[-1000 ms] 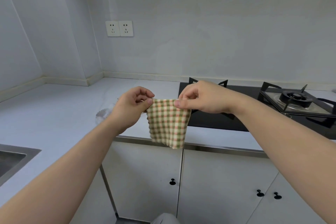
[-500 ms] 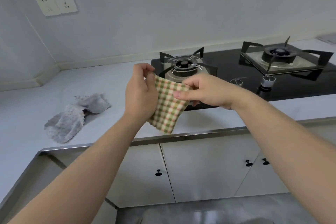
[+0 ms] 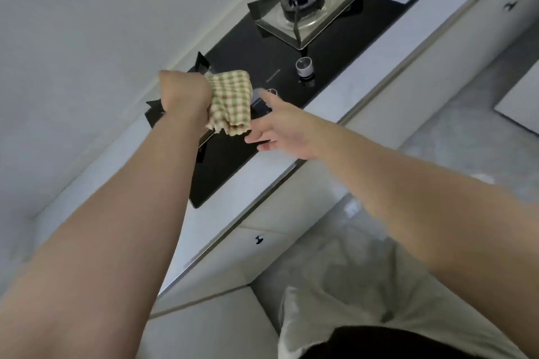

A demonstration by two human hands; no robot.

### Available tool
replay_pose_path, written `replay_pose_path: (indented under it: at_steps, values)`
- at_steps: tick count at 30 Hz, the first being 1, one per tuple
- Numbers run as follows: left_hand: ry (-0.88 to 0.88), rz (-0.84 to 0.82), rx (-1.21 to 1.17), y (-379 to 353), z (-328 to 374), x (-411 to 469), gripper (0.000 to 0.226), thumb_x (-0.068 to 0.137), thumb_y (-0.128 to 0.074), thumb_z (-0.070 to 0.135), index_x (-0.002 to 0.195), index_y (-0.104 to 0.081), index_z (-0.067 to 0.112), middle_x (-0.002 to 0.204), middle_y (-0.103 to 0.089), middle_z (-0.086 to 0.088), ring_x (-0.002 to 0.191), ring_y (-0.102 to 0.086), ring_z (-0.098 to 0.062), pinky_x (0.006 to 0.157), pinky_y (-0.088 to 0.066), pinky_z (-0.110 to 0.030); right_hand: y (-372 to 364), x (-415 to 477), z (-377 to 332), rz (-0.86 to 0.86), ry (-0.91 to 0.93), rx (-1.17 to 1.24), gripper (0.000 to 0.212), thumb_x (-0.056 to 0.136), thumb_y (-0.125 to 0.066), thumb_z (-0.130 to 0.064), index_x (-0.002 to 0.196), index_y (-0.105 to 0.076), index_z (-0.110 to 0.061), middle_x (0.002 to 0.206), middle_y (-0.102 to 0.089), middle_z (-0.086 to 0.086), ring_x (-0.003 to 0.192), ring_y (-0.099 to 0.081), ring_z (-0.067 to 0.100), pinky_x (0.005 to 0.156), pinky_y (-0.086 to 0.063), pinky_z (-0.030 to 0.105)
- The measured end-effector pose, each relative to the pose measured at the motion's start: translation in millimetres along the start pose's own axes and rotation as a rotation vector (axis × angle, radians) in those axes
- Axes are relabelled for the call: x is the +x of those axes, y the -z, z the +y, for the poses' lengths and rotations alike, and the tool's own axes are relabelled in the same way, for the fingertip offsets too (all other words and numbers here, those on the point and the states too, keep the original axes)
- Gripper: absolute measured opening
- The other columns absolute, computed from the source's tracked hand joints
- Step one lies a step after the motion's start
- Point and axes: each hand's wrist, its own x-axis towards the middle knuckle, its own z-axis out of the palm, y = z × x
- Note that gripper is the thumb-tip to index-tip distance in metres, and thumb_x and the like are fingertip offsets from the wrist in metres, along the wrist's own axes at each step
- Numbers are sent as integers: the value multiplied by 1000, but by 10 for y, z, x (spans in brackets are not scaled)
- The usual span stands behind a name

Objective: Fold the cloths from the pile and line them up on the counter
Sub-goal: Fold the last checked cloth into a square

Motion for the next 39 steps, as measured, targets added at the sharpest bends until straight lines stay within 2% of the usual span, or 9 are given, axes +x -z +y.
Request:
replay_pose_path:
  at_steps: [4, 6, 12, 17, 20, 24, 29, 35, 39]
  values:
    - [100, -116, -163, -136, 564, -351, 22, 97, -51, 18, 114, -59, 7, 79, -47, 3, 58, -38, -10, 55, -42, -15, 192, -369, -150, 115, 13, 66, 102, 85, -76, -9, 158, -9, -34, 118, -69, 7, 102, -72, 23, 97, -54, 41]
    - [-60, -121, 362, -319, 733, -521, 8, 93, -51, 11, 86, -51, 7, 72, -38, 1, 58, -33, -14, 71, -38, -21, 378, -521, -256, 181, 47, 111, 95, 87, -76, -20, 156, -14, -34, 124, -66, 5, 99, -73, 20, 96, -54, 40]
    - [-208, -196, 563, -872, 1601, -1084, 21, 90, -58, 19, 110, -59, 13, 106, -60, 1, 109, -61, -20, 90, -46, -26, 1184, -915, -674, 357, 110, 169, 70, 94, -66, -23, 152, -28, -27, 119, -68, 5, 92, -74, 20, 87, -58, 36]
    - [55, -238, 139, -1320, 2197, -1536, 30, 99, -47, 30, 125, -37, 41, 124, -56, 4, 76, -54, -1, 57, -47, -12, 1888, -1343, -940, 507, 123, 112, 55, 96, -60, -16, 146, -38, -19, 114, -68, 9, 80, -71, 19, 64, -52, 24]
    - [-120, -276, 404, -1620, 2358, -1685, 49, 95, -57, 35, 140, -43, 21, 140, -52, 1, 119, -55, -14, 101, -46, -24, 2297, -1596, -1018, 562, 129, 127, 43, 98, -56, -14, 139, -43, -16, 101, -73, 9, 72, -68, 19, 62, -48, 24]
    - [-59, -254, -17, -1891, 2765, -1959, 43, 101, -48, 20, 141, -46, 6, 138, -56, -12, 114, -60, -25, 62, -46, -20, 2773, -1786, -1137, 556, 82, 337, 45, 91, -50, 2, 133, -51, -13, 110, -72, 14, 86, -75, 24, 74, -54, 32]
    - [-400, -273, 67, -2248, 3035, -2238, 32, 95, -37, 5, 126, -44, 11, 99, -56, -3, 95, -57, -26, 73, -39, -30, 3244, -1857, -1277, 495, -1, 671, 42, 95, -51, -34, 128, -57, -9, 114, -71, 14, 102, -71, 33, 90, -57, 44]
    - [-628, -317, 88, -2722, 3268, -2238, 22, 101, -34, 12, 121, -43, 13, 77, -51, 5, 79, -54, -21, 66, -35, -31, 3633, -1565, -1480, 727, -6, 509, 43, 101, -44, -51, 108, -61, -12, 99, -72, 5, 85, -71, 21, 69, -60, 34]
    - [-616, -345, -6, -3174, 3388, -2028, 21, 102, -34, 10, 121, -43, 11, 82, -55, 1, 76, -53, -18, 62, -34, -29, 4060, -1290, -1611, 986, 55, 43, 45, 106, -28, -47, 83, -48, -15, 75, -48, -2, 64, -46, 13, 51, -34, 27]
